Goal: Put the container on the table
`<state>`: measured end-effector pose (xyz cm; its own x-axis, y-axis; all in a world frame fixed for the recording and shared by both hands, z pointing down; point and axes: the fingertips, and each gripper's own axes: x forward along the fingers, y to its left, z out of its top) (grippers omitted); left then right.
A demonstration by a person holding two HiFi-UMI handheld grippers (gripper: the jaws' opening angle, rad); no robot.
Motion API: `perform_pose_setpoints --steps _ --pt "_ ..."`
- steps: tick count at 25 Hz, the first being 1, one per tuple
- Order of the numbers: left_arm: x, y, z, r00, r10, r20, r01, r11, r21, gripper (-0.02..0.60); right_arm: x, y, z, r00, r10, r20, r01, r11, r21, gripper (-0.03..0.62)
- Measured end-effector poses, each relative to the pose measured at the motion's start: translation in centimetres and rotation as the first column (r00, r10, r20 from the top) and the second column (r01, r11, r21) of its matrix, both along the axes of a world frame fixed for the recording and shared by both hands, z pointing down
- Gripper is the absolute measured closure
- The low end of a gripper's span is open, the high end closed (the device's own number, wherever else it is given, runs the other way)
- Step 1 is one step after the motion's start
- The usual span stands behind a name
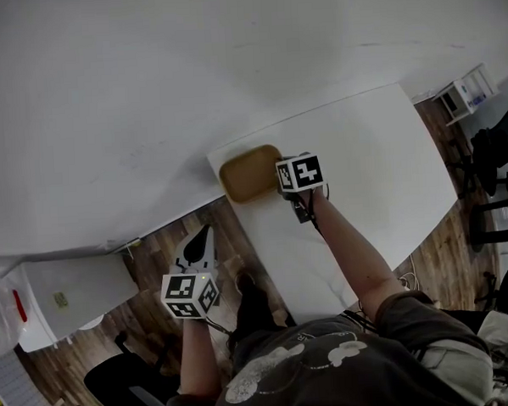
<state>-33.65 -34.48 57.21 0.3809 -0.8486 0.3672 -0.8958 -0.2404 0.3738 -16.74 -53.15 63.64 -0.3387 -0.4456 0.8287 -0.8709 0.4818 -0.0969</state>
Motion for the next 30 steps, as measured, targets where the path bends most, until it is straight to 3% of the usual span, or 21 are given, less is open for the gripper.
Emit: perform_pose_setpoints --steps 11,17,21,24,30 --pt "0.0 0.2 0.4 1.0 -0.016 -0.026 0.015 1.0 -0.016 0.584 0.3 -2.0 0.7 1.0 0.017 0.005 -0.017 1.0 0.004 0.585" --pt "0.2 0.5 0.7 0.998 -0.03 -0.047 0.028 0.999 -0.032 0.584 -0.6 -2.0 0.7 0.997 -0.019 0.078 0.021 1.0 -0.017 0.462" --pt "0.7 0.9 0.5 0.999 -0.025 -0.033 0.024 0.999 -0.034 0.584 -0.7 -2.1 -0.2 0.994 -0.044 0.097 0.041 0.999 0.033 0.402" --pt "0.9 1.3 0.4 0.999 -0.03 -0.026 0.029 0.999 -0.04 0.584 -0.5 -2.6 -1.1 0.991 -0.046 0.127 0.035 0.996 0.084 0.306" --pt "1.9 2.0 -0.7 0.999 -0.042 -0.013 0.042 0.999 -0.027 0.584 0.7 -1.8 -2.8 0.987 -0.068 0.147 0.054 0.994 0.095 0.303"
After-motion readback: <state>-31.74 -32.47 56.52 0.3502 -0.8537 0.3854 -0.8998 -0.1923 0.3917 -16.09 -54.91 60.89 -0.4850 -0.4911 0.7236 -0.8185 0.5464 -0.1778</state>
